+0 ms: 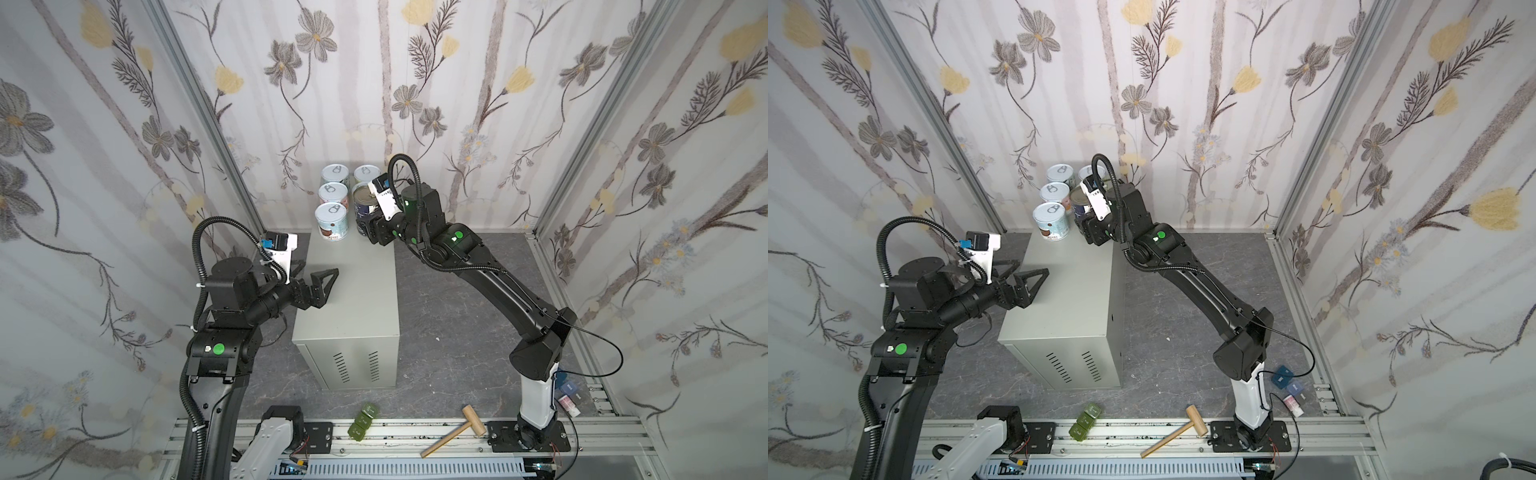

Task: Place and organize the canned foods onto the counter
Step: 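Carry the dark blue can over the cabinet and set it beside the cans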

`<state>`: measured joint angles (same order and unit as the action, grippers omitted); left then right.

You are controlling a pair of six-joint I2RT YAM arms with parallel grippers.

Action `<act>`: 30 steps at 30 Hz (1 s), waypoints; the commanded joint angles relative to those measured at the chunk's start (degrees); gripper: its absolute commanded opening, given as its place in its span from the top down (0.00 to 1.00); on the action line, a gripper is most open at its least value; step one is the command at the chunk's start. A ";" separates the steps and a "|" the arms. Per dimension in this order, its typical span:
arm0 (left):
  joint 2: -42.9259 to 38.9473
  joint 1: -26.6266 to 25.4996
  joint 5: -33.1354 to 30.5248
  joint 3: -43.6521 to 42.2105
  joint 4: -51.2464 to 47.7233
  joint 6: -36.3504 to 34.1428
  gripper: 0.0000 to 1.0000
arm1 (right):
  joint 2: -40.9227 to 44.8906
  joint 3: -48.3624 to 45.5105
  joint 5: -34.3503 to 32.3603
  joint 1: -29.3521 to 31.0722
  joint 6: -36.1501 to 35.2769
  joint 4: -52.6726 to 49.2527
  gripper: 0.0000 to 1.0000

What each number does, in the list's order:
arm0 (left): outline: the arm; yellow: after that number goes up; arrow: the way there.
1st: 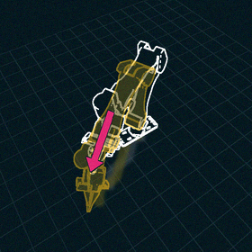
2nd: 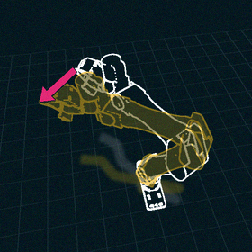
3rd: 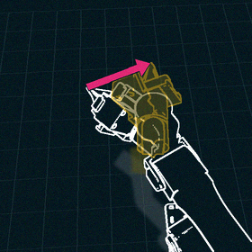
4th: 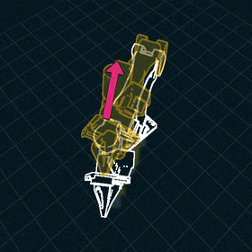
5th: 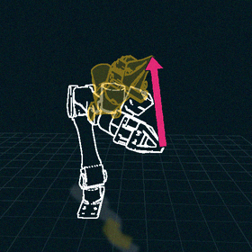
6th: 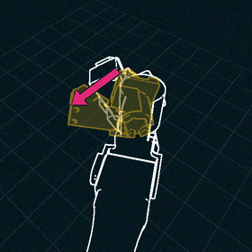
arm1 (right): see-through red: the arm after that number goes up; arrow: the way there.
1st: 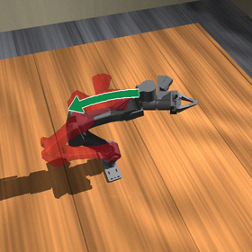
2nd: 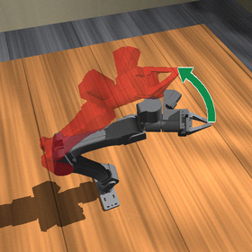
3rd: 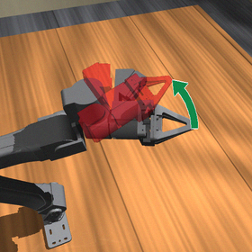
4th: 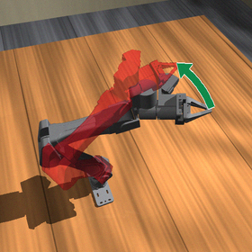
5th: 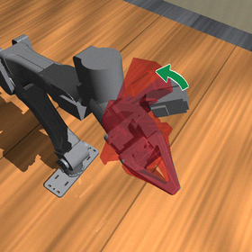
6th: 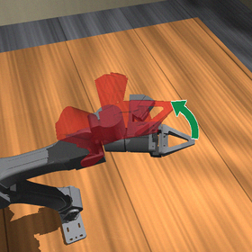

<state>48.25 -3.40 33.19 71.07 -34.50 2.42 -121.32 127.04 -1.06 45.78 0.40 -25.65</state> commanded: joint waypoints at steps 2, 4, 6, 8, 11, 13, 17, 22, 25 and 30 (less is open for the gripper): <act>-0.11 -0.12 -0.32 -0.14 1.17 -1.10 0.00 | -0.91 0.53 -0.57 -0.10 0.32 -1.33 0.30; -0.09 -0.12 -0.32 -0.14 1.19 -1.18 0.00 | -0.83 0.57 0.26 -0.12 0.35 -1.42 0.31; -0.10 -0.16 -0.32 -0.14 1.19 -1.18 0.00 | -0.78 0.57 1.01 0.00 0.00 -1.51 0.31; -0.09 -0.11 -0.32 -0.23 1.46 -1.10 0.00 | -0.93 0.57 1.08 0.10 -0.24 -1.42 0.31; -0.01 -0.13 -0.23 -0.23 1.54 -1.02 0.00 | -0.97 0.57 1.45 0.10 -0.29 -0.98 0.31; -0.10 -0.12 -0.23 -0.23 1.43 -1.06 0.00 | -1.09 0.65 1.76 0.10 -0.15 -0.72 0.31; -0.39 -0.12 -0.32 -0.27 1.57 -1.03 0.00 | -1.47 1.10 2.08 0.27 -0.11 -0.88 0.28; -0.18 -0.19 -0.32 -0.23 1.63 -1.16 0.00 | 0.96 -0.26 1.43 0.36 0.26 -0.86 0.06; -0.18 -0.15 -0.22 -0.23 1.67 -1.01 0.00 | 4.65 -4.09 0.64 0.28 0.54 0.34 0.01; -0.44 -0.12 -0.09 -0.56 2.08 -0.73 0.00 | 13.91 -15.90 -2.09 -0.50 1.48 5.04 0.00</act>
<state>47.99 -3.53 33.06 70.78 -34.39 1.65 -110.52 115.33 -0.91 45.84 1.10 -24.88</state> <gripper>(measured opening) 0.997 0.995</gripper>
